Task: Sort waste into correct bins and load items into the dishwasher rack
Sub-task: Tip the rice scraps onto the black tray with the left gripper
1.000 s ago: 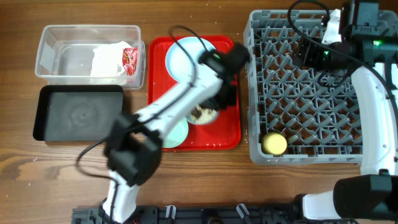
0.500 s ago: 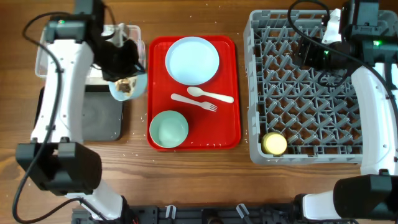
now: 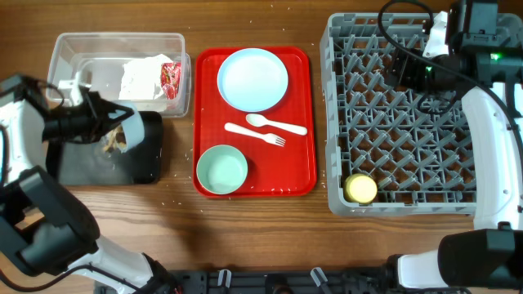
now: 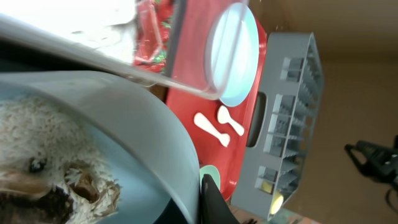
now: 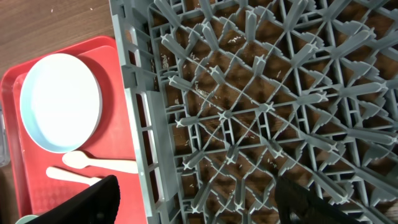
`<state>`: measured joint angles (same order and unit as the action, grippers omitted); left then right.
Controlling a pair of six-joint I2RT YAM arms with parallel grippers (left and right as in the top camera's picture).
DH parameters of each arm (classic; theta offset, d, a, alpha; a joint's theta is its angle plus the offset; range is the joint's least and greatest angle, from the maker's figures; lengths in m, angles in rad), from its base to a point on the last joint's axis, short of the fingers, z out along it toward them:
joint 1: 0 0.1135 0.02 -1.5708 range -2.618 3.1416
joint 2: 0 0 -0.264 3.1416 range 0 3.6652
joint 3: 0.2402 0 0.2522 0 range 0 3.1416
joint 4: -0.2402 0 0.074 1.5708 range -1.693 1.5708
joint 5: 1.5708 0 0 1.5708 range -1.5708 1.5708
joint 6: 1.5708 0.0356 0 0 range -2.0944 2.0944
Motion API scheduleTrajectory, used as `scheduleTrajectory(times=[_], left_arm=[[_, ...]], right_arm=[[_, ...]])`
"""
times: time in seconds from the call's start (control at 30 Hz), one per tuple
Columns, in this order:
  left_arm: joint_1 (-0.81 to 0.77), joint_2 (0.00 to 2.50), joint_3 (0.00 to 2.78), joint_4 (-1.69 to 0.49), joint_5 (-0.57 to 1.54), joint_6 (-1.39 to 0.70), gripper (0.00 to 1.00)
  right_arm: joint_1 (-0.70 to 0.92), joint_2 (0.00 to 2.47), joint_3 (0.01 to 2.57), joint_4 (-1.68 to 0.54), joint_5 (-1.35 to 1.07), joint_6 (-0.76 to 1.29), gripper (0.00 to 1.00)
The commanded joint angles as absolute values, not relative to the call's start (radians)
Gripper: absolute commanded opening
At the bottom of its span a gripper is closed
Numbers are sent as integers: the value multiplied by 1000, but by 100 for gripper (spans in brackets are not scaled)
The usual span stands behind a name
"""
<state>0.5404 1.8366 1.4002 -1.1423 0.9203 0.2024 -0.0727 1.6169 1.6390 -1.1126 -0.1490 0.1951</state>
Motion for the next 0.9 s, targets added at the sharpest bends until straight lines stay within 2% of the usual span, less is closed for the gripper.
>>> scheduleTrajectory(times=[0.0, 0.17, 0.4, 0.7, 0.87], left_arm=[[614, 1876, 1341, -1113, 1083, 240, 4], [714, 1962, 1340, -1110, 1302, 240, 4], [772, 1983, 1340, -1152, 1577, 162, 4], [773, 1983, 1340, -1108, 1551, 115, 4], [773, 1983, 1340, -1276, 1577, 123, 4]], right_arm=[[-69, 1629, 1642, -1107, -157, 179, 81], [-69, 1629, 1642, -1108, -157, 179, 81], [-69, 1629, 1642, -1112, -157, 178, 81], [-69, 1629, 1642, -1124, -157, 174, 81], [-69, 1629, 1642, -1141, -157, 156, 81]])
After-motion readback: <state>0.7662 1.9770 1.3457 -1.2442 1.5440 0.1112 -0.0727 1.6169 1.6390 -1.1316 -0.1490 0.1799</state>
